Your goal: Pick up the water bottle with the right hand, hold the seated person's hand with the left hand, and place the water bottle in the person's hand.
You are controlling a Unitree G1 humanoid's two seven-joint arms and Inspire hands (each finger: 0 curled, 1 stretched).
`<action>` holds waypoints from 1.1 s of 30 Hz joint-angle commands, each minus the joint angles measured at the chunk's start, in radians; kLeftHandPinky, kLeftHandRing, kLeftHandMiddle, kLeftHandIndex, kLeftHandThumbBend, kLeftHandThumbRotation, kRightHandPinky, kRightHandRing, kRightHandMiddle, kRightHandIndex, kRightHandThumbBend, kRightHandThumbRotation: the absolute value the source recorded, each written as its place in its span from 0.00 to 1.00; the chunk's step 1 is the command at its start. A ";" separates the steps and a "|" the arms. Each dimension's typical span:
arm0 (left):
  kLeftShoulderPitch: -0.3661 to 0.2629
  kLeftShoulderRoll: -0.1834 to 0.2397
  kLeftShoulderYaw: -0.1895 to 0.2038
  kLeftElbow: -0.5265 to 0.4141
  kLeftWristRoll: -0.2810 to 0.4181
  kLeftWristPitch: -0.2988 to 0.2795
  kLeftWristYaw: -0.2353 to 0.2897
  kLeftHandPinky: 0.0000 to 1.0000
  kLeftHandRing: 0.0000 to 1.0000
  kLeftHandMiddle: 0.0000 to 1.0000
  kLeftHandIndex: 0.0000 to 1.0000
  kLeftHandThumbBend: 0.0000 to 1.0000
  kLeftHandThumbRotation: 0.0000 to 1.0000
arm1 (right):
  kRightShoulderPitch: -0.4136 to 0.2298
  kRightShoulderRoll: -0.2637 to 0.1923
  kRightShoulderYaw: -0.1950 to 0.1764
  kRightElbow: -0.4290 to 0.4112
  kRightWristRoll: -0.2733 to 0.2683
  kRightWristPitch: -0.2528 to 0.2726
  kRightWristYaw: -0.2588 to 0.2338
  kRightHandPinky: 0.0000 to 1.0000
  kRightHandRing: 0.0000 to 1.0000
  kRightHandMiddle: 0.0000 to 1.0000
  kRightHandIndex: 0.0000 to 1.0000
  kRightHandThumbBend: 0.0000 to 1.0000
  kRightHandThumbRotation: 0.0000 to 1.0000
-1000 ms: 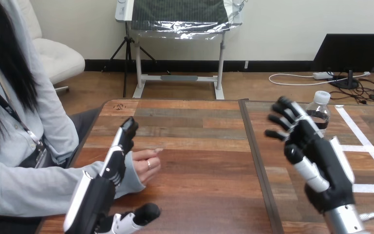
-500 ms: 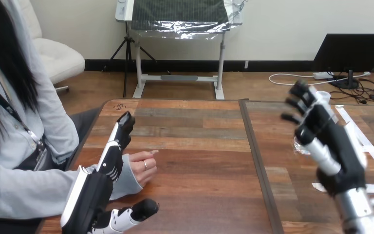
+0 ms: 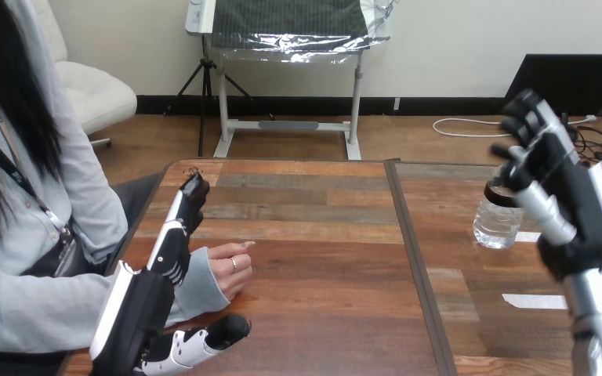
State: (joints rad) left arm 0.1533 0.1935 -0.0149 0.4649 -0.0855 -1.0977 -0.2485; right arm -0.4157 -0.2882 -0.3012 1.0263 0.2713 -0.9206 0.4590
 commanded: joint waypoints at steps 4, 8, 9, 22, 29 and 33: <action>-0.060 0.010 0.010 -0.004 -0.015 -0.006 -0.011 1.00 1.00 1.00 1.00 1.00 0.66 | -0.134 -0.053 -0.025 0.055 -0.020 -0.012 -0.058 0.88 0.97 0.97 0.97 1.00 0.62; -0.059 0.009 0.013 -0.010 -0.009 -0.002 -0.009 1.00 1.00 1.00 1.00 1.00 0.66 | -0.159 -0.070 -0.028 0.083 -0.035 -0.006 -0.086 0.89 0.98 0.97 0.98 1.00 0.62; -0.059 0.008 0.014 -0.011 -0.008 -0.001 -0.009 1.00 1.00 1.00 1.00 1.00 0.66 | -0.163 -0.072 -0.029 0.087 -0.036 -0.004 -0.089 0.90 0.98 0.97 0.98 1.00 0.63; -0.057 0.006 0.025 -0.013 0.004 -0.001 0.000 0.99 1.00 1.00 1.00 1.00 0.67 | -0.236 -0.107 -0.044 0.160 -0.050 0.050 -0.151 0.94 1.00 0.99 1.00 1.00 0.62; -0.052 0.009 0.021 -0.025 -0.015 0.007 -0.012 0.99 1.00 1.00 1.00 1.00 0.66 | -0.268 -0.110 -0.050 0.183 -0.051 0.076 -0.187 0.95 1.00 0.99 1.00 1.00 0.60; -0.050 0.011 0.022 -0.028 -0.019 0.006 -0.017 0.99 1.00 1.00 1.00 1.00 0.66 | -0.283 -0.115 -0.052 0.195 -0.054 0.095 -0.205 0.97 1.00 0.99 1.00 1.00 0.58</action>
State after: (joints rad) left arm 0.1527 0.1934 0.0033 0.4648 -0.0866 -1.0908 -0.2599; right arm -0.5982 -0.3843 -0.3398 1.2113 0.2208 -0.8389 0.2730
